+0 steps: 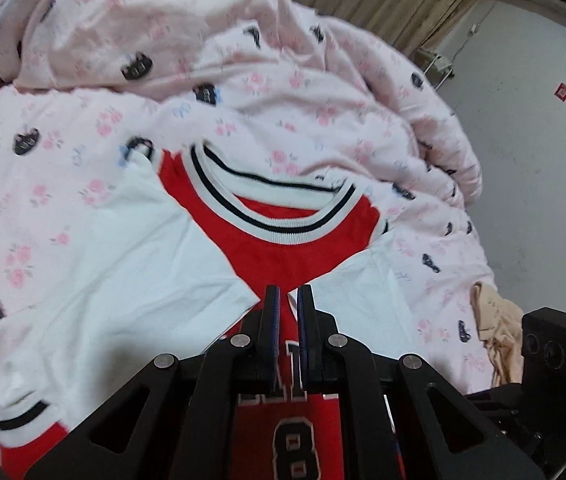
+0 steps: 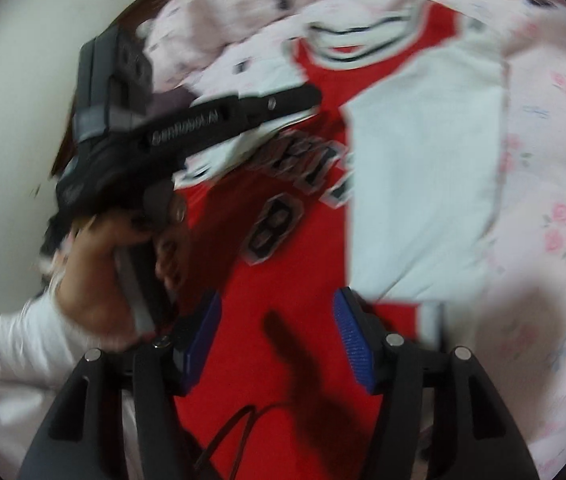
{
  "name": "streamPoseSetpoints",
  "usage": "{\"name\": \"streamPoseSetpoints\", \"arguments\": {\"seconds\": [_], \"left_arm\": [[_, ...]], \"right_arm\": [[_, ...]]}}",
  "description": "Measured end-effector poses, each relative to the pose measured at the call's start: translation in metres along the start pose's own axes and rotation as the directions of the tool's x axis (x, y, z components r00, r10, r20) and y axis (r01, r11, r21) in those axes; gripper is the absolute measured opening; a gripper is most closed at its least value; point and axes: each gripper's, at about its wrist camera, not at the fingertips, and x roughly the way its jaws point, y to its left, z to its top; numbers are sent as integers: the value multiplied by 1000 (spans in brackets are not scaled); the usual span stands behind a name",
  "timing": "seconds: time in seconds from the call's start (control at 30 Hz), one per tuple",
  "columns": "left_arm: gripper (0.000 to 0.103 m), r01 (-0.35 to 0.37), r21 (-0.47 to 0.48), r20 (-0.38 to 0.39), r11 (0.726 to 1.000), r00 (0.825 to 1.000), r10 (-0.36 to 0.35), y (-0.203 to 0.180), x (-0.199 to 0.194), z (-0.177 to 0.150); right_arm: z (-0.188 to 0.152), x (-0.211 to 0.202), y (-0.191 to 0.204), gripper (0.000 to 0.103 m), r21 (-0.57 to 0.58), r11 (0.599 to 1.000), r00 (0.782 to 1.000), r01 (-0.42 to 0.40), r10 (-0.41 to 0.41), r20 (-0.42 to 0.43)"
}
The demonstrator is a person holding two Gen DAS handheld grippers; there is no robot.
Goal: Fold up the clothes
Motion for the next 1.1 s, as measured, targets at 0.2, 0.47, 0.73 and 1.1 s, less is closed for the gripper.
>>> {"name": "streamPoseSetpoints", "arguments": {"seconds": [0.2, 0.47, 0.73, 1.1], "left_arm": [[7, 5, 3, 53, 1000, 999, -5, 19, -64, -19], [39, -12, 55, 16, 998, 1000, 12, 32, -130, -69], [49, -3, 169, -8, 986, 1000, 4, 28, -173, -117], [49, -51, 261, 26, 964, 999, 46, 62, -196, -177]], "right_arm": [[-15, -8, 13, 64, -60, 997, 999, -37, 36, -7], [-30, -4, 30, 65, -39, 998, 998, 52, -51, 25], [-75, -28, 56, 87, 2, 994, 970, 109, -107, 218], [-137, -42, 66, 89, 99, 976, 925, 192, -214, 314]]}}
